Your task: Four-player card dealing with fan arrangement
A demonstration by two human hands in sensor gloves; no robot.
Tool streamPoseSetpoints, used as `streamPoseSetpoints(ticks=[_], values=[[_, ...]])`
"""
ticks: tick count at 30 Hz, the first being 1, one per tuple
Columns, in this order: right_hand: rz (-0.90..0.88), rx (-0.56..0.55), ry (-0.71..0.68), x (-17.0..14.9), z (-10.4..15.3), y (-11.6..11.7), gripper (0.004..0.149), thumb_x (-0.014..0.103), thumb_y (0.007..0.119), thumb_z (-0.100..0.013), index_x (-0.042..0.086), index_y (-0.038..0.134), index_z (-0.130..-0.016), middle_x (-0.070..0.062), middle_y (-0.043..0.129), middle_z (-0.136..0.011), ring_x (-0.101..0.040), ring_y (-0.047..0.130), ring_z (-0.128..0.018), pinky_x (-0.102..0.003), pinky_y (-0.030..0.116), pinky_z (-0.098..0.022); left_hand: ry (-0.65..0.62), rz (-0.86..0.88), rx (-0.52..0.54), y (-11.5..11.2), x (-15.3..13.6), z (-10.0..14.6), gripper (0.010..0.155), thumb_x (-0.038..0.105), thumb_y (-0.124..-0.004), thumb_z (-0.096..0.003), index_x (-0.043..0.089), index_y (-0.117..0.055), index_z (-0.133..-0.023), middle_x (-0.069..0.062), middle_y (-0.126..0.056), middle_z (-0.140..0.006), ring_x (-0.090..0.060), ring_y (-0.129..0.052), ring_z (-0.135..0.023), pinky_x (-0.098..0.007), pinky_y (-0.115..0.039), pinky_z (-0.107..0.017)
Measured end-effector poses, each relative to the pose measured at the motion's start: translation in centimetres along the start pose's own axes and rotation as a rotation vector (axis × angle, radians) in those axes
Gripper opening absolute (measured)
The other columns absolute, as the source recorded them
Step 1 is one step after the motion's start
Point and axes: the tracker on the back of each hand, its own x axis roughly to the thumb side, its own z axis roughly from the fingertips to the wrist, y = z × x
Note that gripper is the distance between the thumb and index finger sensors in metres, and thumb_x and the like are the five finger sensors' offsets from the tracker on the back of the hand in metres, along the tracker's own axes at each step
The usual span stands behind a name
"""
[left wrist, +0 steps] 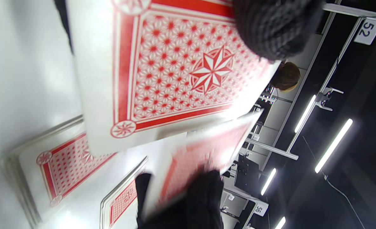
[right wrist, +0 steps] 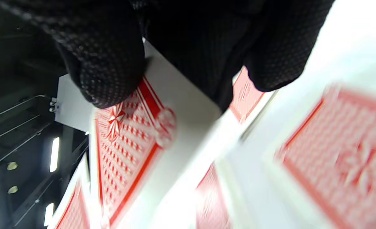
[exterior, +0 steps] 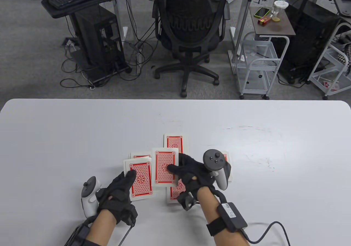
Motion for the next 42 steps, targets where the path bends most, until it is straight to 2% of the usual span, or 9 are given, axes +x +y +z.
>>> streamPoseSetpoints(ticks=[3, 8, 13, 19, 22, 26, 31, 38, 42], values=[[0.092, -0.076, 0.055, -0.8, 0.0, -4.1, 0.066, 0.031, 0.09, -0.048, 0.003, 0.061, -0.1, -0.004, 0.087, -0.074, -0.018, 0.1, -0.04, -0.056, 0.074, -0.049, 0.004, 0.003, 0.016, 0.6, 0.1, 0.0, 0.046, 0.049, -0.08, -0.0496, 0.032, -0.075, -0.092, 0.009, -0.092, -0.087, -0.023, -0.103, -0.072, -0.043, -0.09, -0.049], [0.361, -0.213, 0.218, -3.1, 0.0, -8.4, 0.066, 0.033, 0.089, -0.049, 0.005, 0.062, -0.101, -0.005, 0.087, -0.073, -0.016, 0.097, -0.036, -0.056, 0.074, -0.048, 0.008, 0.001, 0.012, 0.6, 0.1, -0.1, 0.046, 0.049, -0.08, -0.0498, 0.032, -0.075, -0.092, 0.009, -0.092, -0.087, -0.023, -0.103, -0.072, -0.043, -0.09, -0.049], [0.611, -0.275, 0.352, -5.5, -0.9, -9.1, 0.068, 0.034, 0.09, -0.047, 0.006, 0.06, -0.102, -0.004, 0.086, -0.074, -0.015, 0.097, -0.036, -0.055, 0.074, -0.048, 0.005, -0.001, 0.015, 0.8, 0.1, -0.1, 0.046, 0.049, -0.08, -0.0499, 0.032, -0.075, -0.092, 0.009, -0.092, -0.087, -0.023, -0.103, -0.071, -0.043, -0.091, -0.049], [1.015, -0.3, 0.45, -6.4, -1.7, -7.3, 0.076, 0.044, 0.091, -0.045, 0.009, 0.057, -0.104, -0.005, 0.082, -0.079, -0.017, 0.097, -0.044, -0.056, 0.071, -0.052, 0.004, -0.001, 0.02, 1.0, 0.2, -0.1, 0.046, 0.049, -0.08, -0.0501, 0.032, -0.075, -0.092, 0.009, -0.092, -0.087, -0.023, -0.103, -0.071, -0.043, -0.091, -0.049], [1.092, -0.319, 0.445, -6.1, -1.7, -6.9, 0.078, 0.049, 0.088, -0.045, 0.011, 0.056, -0.105, -0.007, 0.079, -0.083, -0.019, 0.096, -0.049, -0.057, 0.07, -0.053, 0.001, -0.003, 0.02, 1.0, 0.2, -0.1, 0.046, 0.049, -0.08, -0.0501, 0.032, -0.075, -0.092, 0.009, -0.092, -0.087, -0.023, -0.104, -0.071, -0.043, -0.091, -0.049], [1.034, -0.348, 0.367, -3.9, -1.0, -6.9, 0.077, 0.051, 0.084, -0.049, 0.01, 0.054, -0.106, -0.008, 0.077, -0.086, -0.02, 0.095, -0.052, -0.057, 0.069, -0.054, -0.011, 0.003, 0.02, 0.9, 0.3, 0.0, 0.046, 0.049, -0.08, -0.0502, 0.032, -0.075, -0.092, 0.008, -0.092, -0.087, -0.023, -0.104, -0.071, -0.043, -0.091, -0.049], [0.733, -0.254, 0.161, 0.2, -0.3, -4.6, 0.072, 0.051, 0.079, -0.054, 0.008, 0.054, -0.107, -0.01, 0.076, -0.087, -0.022, 0.096, -0.055, -0.057, 0.07, -0.053, -0.023, 0.014, 0.017, 0.9, 0.3, 0.0, 0.046, 0.049, -0.08, -0.0503, 0.032, -0.075, -0.092, 0.009, -0.092, -0.087, -0.023, -0.104, -0.071, -0.043, -0.091, -0.049], [0.306, 0.099, -0.1, 4.5, 1.0, 3.9, 0.067, 0.049, 0.076, -0.056, 0.007, 0.056, -0.105, -0.013, 0.075, -0.09, -0.026, 0.096, -0.061, -0.059, 0.068, -0.055, -0.024, 0.009, -0.002, 0.2, 0.2, 0.0, 0.046, 0.049, -0.08, -0.0502, 0.032, -0.075, -0.092, 0.009, -0.093, -0.086, -0.023, -0.104, -0.07, -0.043, -0.091, -0.048], [0.273, 0.218, -0.102, 4.8, 1.9, 8.3, 0.073, 0.049, 0.081, -0.053, 0.006, 0.053, -0.105, -0.013, 0.072, -0.091, -0.03, 0.094, -0.066, -0.061, 0.067, -0.056, -0.022, -0.006, -0.014, -0.3, 0.0, 0.0, 0.046, 0.049, -0.081, -0.0497, 0.032, -0.076, -0.091, 0.009, -0.094, -0.085, -0.023, -0.104, -0.069, -0.043, -0.091, -0.048]])
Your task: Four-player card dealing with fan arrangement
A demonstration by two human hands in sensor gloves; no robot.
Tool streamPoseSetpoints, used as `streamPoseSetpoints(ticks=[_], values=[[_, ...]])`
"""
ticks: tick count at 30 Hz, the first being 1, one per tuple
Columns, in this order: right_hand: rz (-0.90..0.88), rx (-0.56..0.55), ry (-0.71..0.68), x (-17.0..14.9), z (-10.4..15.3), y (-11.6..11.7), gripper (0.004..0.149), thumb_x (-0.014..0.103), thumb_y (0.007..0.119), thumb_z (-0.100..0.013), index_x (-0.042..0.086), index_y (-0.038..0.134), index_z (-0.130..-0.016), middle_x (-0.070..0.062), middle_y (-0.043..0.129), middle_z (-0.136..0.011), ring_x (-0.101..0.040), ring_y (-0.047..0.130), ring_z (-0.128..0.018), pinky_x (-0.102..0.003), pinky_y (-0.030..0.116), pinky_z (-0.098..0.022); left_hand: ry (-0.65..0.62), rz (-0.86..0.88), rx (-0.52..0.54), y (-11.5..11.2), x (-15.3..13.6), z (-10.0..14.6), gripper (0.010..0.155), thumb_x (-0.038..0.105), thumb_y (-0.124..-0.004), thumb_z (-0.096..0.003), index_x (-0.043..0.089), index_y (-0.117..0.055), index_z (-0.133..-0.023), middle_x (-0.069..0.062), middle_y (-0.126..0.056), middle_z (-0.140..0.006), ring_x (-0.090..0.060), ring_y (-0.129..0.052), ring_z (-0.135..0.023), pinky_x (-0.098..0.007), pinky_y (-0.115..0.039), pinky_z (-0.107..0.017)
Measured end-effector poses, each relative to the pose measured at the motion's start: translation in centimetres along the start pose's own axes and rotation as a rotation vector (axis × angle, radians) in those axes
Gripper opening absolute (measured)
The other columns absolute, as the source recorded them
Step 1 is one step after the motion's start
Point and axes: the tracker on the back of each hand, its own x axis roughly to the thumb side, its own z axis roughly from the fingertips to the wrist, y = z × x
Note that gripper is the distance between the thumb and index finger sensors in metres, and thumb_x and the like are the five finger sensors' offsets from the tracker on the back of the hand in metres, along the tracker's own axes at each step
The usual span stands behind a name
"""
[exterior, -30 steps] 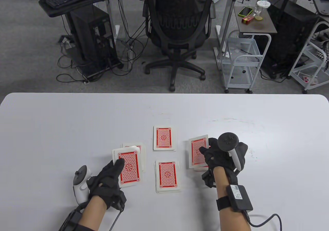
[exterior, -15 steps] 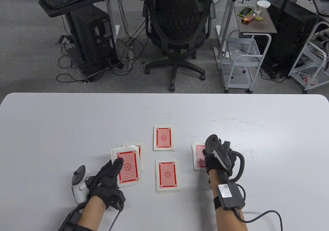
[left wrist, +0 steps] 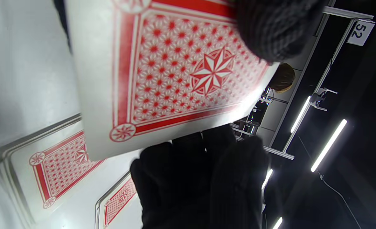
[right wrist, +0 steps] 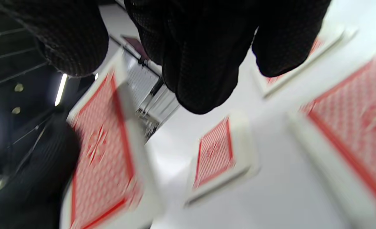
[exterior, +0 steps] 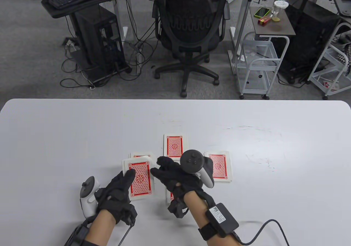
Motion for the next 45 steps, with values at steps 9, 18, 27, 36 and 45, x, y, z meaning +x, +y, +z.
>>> streamPoseSetpoints(ticks=[9, 18, 27, 36, 45], values=[[-0.046, -0.184, 0.021, -0.5, 0.6, 0.8, 0.058, 0.036, 0.094, -0.042, 0.01, 0.076, -0.09, -0.001, 0.091, -0.068, -0.019, 0.107, -0.045, -0.057, 0.075, -0.051, 0.005, -0.007, -0.002, -0.2, -0.1, 0.2, 0.045, 0.049, -0.082, -0.0485, 0.031, -0.078, -0.09, 0.008, -0.095, -0.084, -0.023, -0.105, -0.068, -0.043, -0.092, -0.047], [-0.207, -0.084, 0.028, -2.8, 0.2, -0.5, 0.061, 0.032, 0.089, -0.046, 0.002, 0.07, -0.095, -0.002, 0.095, -0.066, -0.018, 0.109, -0.042, -0.052, 0.079, -0.048, 0.029, -0.003, -0.051, -0.4, -0.1, 0.0, 0.046, 0.048, -0.077, -0.0503, 0.03, -0.075, -0.093, 0.007, -0.093, -0.086, -0.024, -0.104, -0.07, -0.044, -0.09, -0.048], [-0.065, -0.096, 0.149, -5.4, 1.0, -3.2, 0.068, 0.032, 0.087, -0.049, 0.001, 0.058, -0.102, -0.003, 0.088, -0.072, -0.014, 0.102, -0.036, -0.052, 0.078, -0.046, 0.022, 0.013, 0.053, 1.9, 0.4, 0.3, 0.046, 0.049, -0.077, -0.0509, 0.031, -0.074, -0.093, 0.008, -0.092, -0.087, -0.024, -0.103, -0.072, -0.044, -0.09, -0.049], [0.512, -0.125, 0.352, -6.3, 0.3, -1.7, 0.079, 0.036, 0.088, -0.049, -0.001, 0.047, -0.105, -0.004, 0.082, -0.075, -0.009, 0.103, -0.036, -0.047, 0.08, -0.045, 0.018, 0.005, 0.061, 2.1, 0.4, 0.3, 0.046, 0.049, -0.078, -0.0509, 0.031, -0.074, -0.093, 0.008, -0.092, -0.087, -0.024, -0.103, -0.071, -0.044, -0.09, -0.049], [0.833, -0.093, 0.39, -5.5, -0.2, -0.4, 0.078, 0.049, 0.084, -0.05, 0.004, 0.052, -0.105, -0.001, 0.083, -0.072, -0.006, 0.097, -0.03, -0.047, 0.079, -0.046, 0.022, -0.005, 0.058, 2.1, 0.4, 0.3, 0.046, 0.049, -0.079, -0.0513, 0.03, -0.075, -0.093, 0.007, -0.093, -0.086, -0.024, -0.104, -0.07, -0.043, -0.091, -0.048]])
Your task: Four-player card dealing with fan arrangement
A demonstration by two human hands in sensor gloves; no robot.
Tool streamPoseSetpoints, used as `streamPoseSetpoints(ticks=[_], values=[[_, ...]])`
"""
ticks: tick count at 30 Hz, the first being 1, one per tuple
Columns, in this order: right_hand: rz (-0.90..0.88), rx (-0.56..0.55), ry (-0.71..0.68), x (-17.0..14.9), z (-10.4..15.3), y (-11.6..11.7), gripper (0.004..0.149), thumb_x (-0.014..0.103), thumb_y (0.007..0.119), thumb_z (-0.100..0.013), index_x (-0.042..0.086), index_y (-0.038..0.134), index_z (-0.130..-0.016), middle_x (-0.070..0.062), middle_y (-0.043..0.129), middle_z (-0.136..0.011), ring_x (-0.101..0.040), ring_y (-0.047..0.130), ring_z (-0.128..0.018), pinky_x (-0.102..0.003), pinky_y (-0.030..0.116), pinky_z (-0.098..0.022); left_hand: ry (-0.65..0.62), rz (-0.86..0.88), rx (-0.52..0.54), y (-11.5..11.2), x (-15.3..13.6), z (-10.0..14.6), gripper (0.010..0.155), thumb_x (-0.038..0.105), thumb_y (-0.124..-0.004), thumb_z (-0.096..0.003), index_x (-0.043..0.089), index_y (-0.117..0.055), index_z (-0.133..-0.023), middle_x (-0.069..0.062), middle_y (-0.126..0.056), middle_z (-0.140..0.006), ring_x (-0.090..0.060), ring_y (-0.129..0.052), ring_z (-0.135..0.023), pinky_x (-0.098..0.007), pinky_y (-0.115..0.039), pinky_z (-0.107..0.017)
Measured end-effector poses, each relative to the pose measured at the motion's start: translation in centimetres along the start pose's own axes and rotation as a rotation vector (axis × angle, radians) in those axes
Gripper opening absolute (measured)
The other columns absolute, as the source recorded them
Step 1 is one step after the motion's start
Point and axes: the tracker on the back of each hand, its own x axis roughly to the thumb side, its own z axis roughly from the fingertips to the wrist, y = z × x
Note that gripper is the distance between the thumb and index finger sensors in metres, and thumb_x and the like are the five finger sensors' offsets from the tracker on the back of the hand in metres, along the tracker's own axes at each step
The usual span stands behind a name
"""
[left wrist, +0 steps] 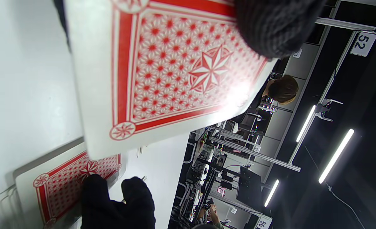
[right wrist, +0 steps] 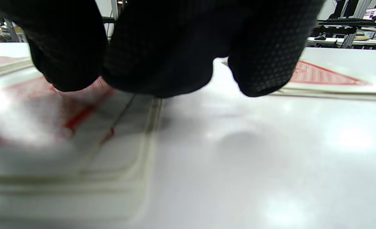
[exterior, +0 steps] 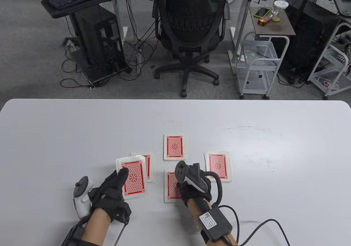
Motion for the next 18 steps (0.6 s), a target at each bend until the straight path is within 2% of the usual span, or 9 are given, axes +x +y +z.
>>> streamPoseSetpoints(ticks=[4, 7, 10, 11, 13, 14, 16, 18], values=[[-0.23, -0.035, -0.083, -0.2, 0.8, -2.0, 0.075, 0.05, 0.079, -0.053, 0.005, 0.051, -0.106, -0.006, 0.081, -0.08, -0.012, 0.1, -0.042, -0.051, 0.075, -0.049, -0.004, -0.005, -0.008, -0.2, 0.0, 0.0, 0.046, 0.049, -0.079, -0.0513, 0.03, -0.075, -0.093, 0.007, -0.093, -0.086, -0.024, -0.104, -0.07, -0.043, -0.091, -0.048], [-0.51, -0.066, -0.233, 0.3, 1.7, -3.1, 0.069, 0.05, 0.076, -0.055, 0.006, 0.056, -0.105, -0.011, 0.078, -0.086, -0.02, 0.1, -0.052, -0.055, 0.073, -0.052, -0.003, -0.014, -0.028, -0.9, -0.1, 0.0, 0.046, 0.049, -0.079, -0.051, 0.03, -0.076, -0.092, 0.007, -0.093, -0.086, -0.024, -0.104, -0.069, -0.044, -0.091, -0.047], [-0.786, -0.017, -0.416, 1.7, 2.0, -2.7, 0.069, 0.049, 0.077, -0.055, 0.007, 0.056, -0.105, -0.013, 0.074, -0.089, -0.029, 0.097, -0.063, -0.06, 0.069, -0.054, -0.006, -0.027, -0.05, -1.8, -0.2, 0.1, 0.045, 0.049, -0.08, -0.0506, 0.03, -0.077, -0.092, 0.007, -0.094, -0.085, -0.024, -0.105, -0.068, -0.044, -0.091, -0.047], [-0.838, 0.0, -0.428, 2.1, 2.1, -2.4, 0.071, 0.049, 0.079, -0.054, 0.006, 0.055, -0.105, -0.013, 0.073, -0.09, -0.031, 0.095, -0.065, -0.061, 0.068, -0.054, -0.004, -0.032, -0.056, -2.0, -0.2, 0.1, 0.045, 0.049, -0.08, -0.0504, 0.03, -0.077, -0.091, 0.007, -0.094, -0.085, -0.024, -0.105, -0.068, -0.044, -0.091, -0.047], [-0.885, 0.04, -0.45, 2.9, 2.2, -2.0, 0.071, 0.048, 0.084, -0.05, 0.008, 0.056, -0.103, -0.01, 0.074, -0.087, -0.03, 0.095, -0.065, -0.062, 0.068, -0.054, -0.001, -0.041, -0.075, -2.5, -0.4, 0.2, 0.045, 0.049, -0.081, -0.0502, 0.03, -0.077, -0.091, 0.007, -0.094, -0.084, -0.024, -0.105, -0.068, -0.044, -0.091, -0.046], [-0.879, 0.044, -0.44, 3.2, 2.3, -1.9, 0.067, 0.045, 0.087, -0.049, 0.009, 0.06, -0.1, -0.006, 0.077, -0.083, -0.026, 0.097, -0.06, -0.06, 0.07, -0.053, -0.002, -0.048, -0.079, -2.7, -0.4, 0.2, 0.045, 0.049, -0.082, -0.0499, 0.031, -0.078, -0.091, 0.007, -0.095, -0.084, -0.024, -0.105, -0.067, -0.044, -0.091, -0.046], [-0.889, -0.021, -0.389, 3.4, 2.5, -1.8, 0.06, 0.038, 0.09, -0.046, 0.012, 0.067, -0.094, -0.002, 0.082, -0.075, -0.02, 0.1, -0.049, -0.058, 0.074, -0.05, -0.003, -0.051, -0.078, -2.9, -0.3, 0.3, 0.045, 0.049, -0.082, -0.0499, 0.031, -0.077, -0.091, 0.008, -0.094, -0.084, -0.024, -0.105, -0.068, -0.044, -0.091, -0.047], [-0.935, -0.012, -0.372, 3.2, 2.5, -1.8, 0.059, 0.036, 0.092, -0.044, 0.011, 0.07, -0.092, -0.002, 0.086, -0.072, -0.019, 0.103, -0.046, -0.056, 0.076, -0.049, -0.006, -0.056, -0.076, -2.7, -0.3, 0.3, 0.045, 0.049, -0.082, -0.0498, 0.031, -0.077, -0.091, 0.008, -0.094, -0.084, -0.024, -0.105, -0.068, -0.044, -0.091, -0.047]])
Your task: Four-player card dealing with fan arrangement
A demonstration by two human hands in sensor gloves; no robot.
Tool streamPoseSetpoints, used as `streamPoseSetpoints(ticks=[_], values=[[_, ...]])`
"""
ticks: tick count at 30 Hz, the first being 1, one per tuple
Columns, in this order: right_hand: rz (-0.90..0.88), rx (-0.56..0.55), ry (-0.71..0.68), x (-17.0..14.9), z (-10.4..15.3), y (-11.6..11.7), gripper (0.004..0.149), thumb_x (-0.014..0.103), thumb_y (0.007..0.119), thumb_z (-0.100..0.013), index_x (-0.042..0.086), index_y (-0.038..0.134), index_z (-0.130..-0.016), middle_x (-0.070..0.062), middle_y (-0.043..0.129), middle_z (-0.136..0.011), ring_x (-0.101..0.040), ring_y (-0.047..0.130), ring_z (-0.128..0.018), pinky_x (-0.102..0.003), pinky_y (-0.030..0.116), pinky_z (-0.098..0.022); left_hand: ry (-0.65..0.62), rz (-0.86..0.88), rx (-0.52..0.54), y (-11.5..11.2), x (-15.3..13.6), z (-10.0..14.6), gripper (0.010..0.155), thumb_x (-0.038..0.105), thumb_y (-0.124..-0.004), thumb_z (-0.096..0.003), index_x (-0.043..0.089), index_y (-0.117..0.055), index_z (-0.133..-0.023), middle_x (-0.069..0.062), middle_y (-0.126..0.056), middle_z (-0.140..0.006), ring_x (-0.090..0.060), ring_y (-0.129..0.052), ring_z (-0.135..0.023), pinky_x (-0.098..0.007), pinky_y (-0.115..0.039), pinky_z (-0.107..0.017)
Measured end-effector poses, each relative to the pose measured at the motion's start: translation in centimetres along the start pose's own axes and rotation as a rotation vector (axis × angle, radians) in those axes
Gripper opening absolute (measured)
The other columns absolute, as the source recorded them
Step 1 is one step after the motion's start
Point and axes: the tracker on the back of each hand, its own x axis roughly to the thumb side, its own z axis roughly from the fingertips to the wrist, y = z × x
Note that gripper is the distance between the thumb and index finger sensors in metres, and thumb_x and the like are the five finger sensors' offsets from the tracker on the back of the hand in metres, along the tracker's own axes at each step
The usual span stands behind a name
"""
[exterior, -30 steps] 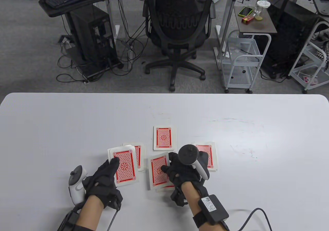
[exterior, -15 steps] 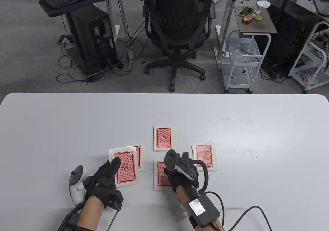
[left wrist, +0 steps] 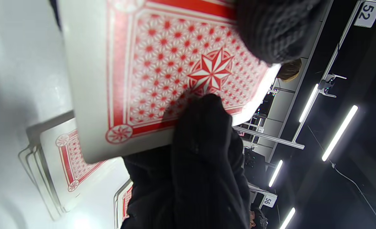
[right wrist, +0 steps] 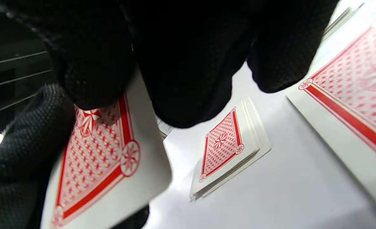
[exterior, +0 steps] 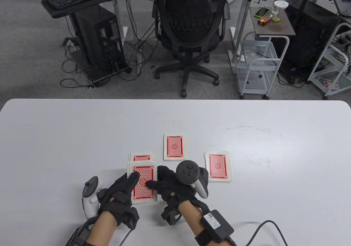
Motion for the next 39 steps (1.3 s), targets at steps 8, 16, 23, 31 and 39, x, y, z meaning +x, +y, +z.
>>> streamPoseSetpoints(ticks=[8, 16, 23, 31, 39], values=[[-0.247, 0.006, 0.065, -1.6, -0.7, -1.0, 0.057, 0.031, 0.091, -0.045, 0.005, 0.073, -0.092, -0.001, 0.094, -0.068, -0.02, 0.108, -0.048, -0.054, 0.077, -0.05, 0.008, 0.084, -0.043, 0.6, 0.3, -0.1, 0.046, 0.049, -0.079, -0.0504, 0.031, -0.076, -0.093, 0.007, -0.093, -0.087, -0.025, -0.103, -0.071, -0.044, -0.09, -0.048], [-0.179, -0.058, 0.124, 0.1, -5.0, -2.0, 0.061, 0.032, 0.089, -0.047, 0.005, 0.067, -0.097, 0.0, 0.092, -0.07, -0.016, 0.103, -0.039, -0.052, 0.078, -0.046, -0.02, 0.103, 0.154, 5.3, 1.6, 0.6, 0.046, 0.049, -0.078, -0.0511, 0.032, -0.075, -0.093, 0.008, -0.092, -0.088, -0.025, -0.103, -0.072, -0.045, -0.09, -0.049], [0.149, 0.028, 0.258, 1.5, -10.4, 1.1, 0.072, 0.033, 0.086, -0.05, 0.001, 0.051, -0.104, -0.003, 0.083, -0.075, -0.011, 0.101, -0.036, -0.05, 0.079, -0.044, -0.03, 0.153, 0.294, 9.1, 1.9, 1.1, 0.046, 0.05, -0.078, -0.0518, 0.032, -0.073, -0.094, 0.008, -0.091, -0.089, -0.024, -0.102, -0.073, -0.044, -0.089, -0.051], [0.773, 0.112, 0.391, 0.9, -13.2, 6.0, 0.081, 0.041, 0.087, -0.049, -0.001, 0.047, -0.105, 0.0, 0.083, -0.071, -0.006, 0.101, -0.032, -0.046, 0.081, -0.045, -0.012, 0.142, 0.288, 9.1, 1.7, 0.8, 0.046, 0.05, -0.078, -0.052, 0.032, -0.073, -0.094, 0.009, -0.091, -0.089, -0.024, -0.102, -0.073, -0.044, -0.089, -0.051], [0.816, 0.077, 0.295, 2.3, -12.7, 5.2, 0.072, 0.048, 0.082, -0.052, 0.006, 0.056, -0.104, 0.001, 0.085, -0.07, -0.01, 0.102, -0.033, -0.048, 0.079, -0.049, -0.01, 0.117, 0.263, 8.3, 1.6, 0.4, 0.046, 0.05, -0.078, -0.0516, 0.032, -0.074, -0.094, 0.008, -0.091, -0.088, -0.025, -0.102, -0.072, -0.044, -0.089, -0.05]])
